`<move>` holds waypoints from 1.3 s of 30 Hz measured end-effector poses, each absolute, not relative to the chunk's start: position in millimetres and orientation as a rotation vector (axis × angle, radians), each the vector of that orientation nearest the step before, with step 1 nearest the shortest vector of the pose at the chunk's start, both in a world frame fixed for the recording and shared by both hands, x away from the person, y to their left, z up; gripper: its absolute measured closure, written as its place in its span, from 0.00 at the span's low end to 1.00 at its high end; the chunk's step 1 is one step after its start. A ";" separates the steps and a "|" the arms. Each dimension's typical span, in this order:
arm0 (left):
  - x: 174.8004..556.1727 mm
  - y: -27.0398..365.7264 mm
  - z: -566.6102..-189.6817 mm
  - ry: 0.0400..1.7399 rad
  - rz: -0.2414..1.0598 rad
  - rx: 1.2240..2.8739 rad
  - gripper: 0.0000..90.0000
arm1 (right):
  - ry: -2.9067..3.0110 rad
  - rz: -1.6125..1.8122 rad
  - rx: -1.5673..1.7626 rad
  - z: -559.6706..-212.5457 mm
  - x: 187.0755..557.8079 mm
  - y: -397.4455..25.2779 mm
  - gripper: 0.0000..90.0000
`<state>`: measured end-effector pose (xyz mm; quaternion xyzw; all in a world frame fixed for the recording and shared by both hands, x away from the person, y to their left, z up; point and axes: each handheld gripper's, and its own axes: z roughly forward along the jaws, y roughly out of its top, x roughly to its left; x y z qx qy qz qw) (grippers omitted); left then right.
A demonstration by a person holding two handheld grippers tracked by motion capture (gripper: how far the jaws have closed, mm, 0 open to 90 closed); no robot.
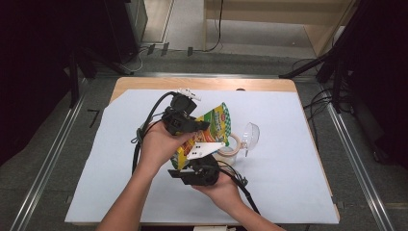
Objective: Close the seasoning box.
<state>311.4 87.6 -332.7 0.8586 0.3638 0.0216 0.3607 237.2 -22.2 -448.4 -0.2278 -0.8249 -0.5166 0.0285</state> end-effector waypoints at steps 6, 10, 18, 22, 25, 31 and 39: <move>313.7 92.1 -331.5 0.928 -0.017 2.135 0.91 | -2.542 -1.626 -0.681 -442.9 234.5 -22.9 0.81; 314.0 92.9 -330.8 0.930 -0.022 2.121 0.84 | -2.534 -1.640 -0.679 -439.5 233.9 -22.9 0.81; 316.6 92.0 -329.7 0.937 -0.023 2.138 0.89 | -2.543 -1.638 -0.681 -437.9 235.2 -22.4 0.81; 320.2 90.2 -326.7 0.936 -0.044 2.166 0.93 | -2.542 -1.647 -0.681 -438.5 236.3 -21.0 0.81; 322.9 88.0 -324.6 0.937 -0.046 2.188 0.93 | -2.524 -1.662 -0.683 -436.6 237.5 -21.4 0.81; 325.0 87.1 -325.6 0.934 -0.047 2.186 0.93 | -2.528 -1.666 -0.679 -437.2 239.1 -22.9 0.81; 327.2 90.8 -324.9 0.948 -0.036 2.187 0.94 | -2.515 -1.663 -0.672 -437.6 242.1 -20.4 0.81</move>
